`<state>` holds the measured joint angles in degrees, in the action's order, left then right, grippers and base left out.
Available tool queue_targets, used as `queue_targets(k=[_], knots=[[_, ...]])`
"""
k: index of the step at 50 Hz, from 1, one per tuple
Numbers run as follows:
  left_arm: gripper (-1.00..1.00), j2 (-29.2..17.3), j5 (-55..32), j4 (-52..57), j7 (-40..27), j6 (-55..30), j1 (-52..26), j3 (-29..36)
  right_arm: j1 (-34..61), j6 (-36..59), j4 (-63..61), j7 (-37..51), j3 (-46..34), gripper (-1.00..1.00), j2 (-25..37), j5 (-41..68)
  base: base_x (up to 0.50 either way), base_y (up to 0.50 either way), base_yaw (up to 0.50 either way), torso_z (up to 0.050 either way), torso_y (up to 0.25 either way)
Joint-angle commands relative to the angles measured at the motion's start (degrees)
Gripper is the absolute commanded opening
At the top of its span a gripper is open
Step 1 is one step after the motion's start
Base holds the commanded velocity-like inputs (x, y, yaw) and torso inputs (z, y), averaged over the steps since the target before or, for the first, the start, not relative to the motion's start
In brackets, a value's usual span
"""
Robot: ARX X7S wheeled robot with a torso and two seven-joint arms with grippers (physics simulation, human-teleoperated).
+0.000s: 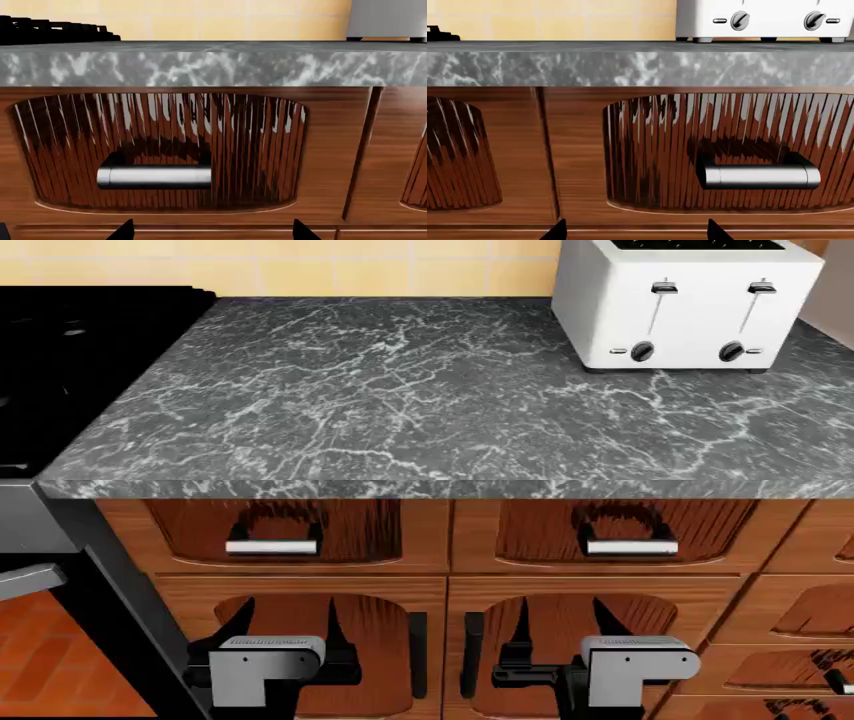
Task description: Pick the mug from the cabinet, place it under the coffee machine dispenser, and press the start button.
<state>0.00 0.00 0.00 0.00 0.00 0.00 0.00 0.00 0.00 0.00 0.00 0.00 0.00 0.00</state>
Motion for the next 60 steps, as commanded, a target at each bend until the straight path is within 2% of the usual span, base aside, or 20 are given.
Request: queue_targets(k=[1,13,28,38,60], knots=[[1.00,-0.9,-1.3,0.4,-0.7,-0.2,0.1,1.1,0.2,-1.1,0.8,1.7,-1.2,1.00,0.9,0.2,0.00,0.00,0.00,0.050,0.061],[1.00,-3.0,-3.7,1.8,-1.1,-0.9,1.1,4.2,0.3,-3.2,2.4,1.3,-3.0,1.00,2.7,6.1,0.00,0.00,0.00,0.050,0.058],[1.00,-4.0,-5.2,2.3,-2.5,-0.5,1.2,5.5,0.3,-2.7,1.6,2.0,-4.3,1.00,4.2,8.4,0.00,0.01,0.00,0.043,0.052],[1.00,-4.5,-6.6,1.9,-3.4,-1.3,0.8,5.9,0.3,-2.7,1.4,4.8,-6.6,1.00,5.3,4.2,0.00,0.50,0.00,0.000,0.000],[1.00,-5.4,-6.5,-0.3,-6.0,-0.2,0.3,7.9,0.3,-3.0,1.6,6.6,-8.5,1.00,6.5,4.7,0.00,0.50,0.00,0.000,0.000]])
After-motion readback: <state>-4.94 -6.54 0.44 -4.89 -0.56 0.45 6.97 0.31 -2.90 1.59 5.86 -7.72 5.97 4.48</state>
